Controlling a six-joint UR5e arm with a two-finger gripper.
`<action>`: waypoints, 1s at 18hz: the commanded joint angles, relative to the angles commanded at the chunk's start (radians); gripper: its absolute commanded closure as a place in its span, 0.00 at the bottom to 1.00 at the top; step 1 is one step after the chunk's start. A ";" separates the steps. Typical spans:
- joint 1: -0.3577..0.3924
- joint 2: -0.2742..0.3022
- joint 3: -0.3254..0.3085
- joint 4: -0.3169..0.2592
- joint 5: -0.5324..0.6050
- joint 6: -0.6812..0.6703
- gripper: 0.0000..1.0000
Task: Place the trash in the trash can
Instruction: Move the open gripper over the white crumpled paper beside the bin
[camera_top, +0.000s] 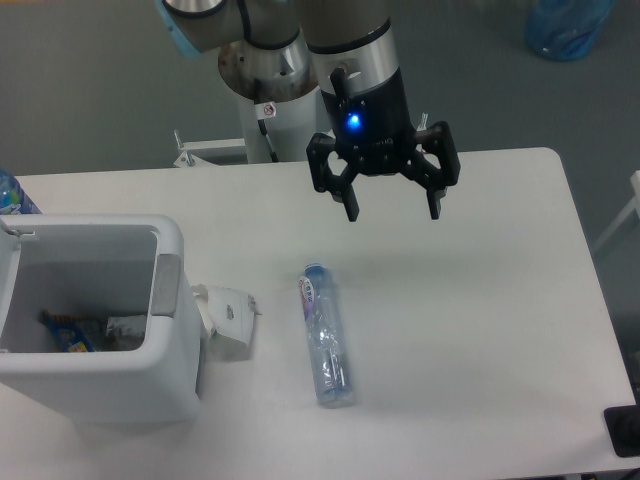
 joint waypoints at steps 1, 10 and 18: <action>-0.002 0.000 -0.002 -0.002 -0.002 0.000 0.00; -0.014 0.011 -0.041 0.014 -0.028 -0.012 0.00; -0.044 0.031 -0.187 0.132 -0.084 -0.055 0.00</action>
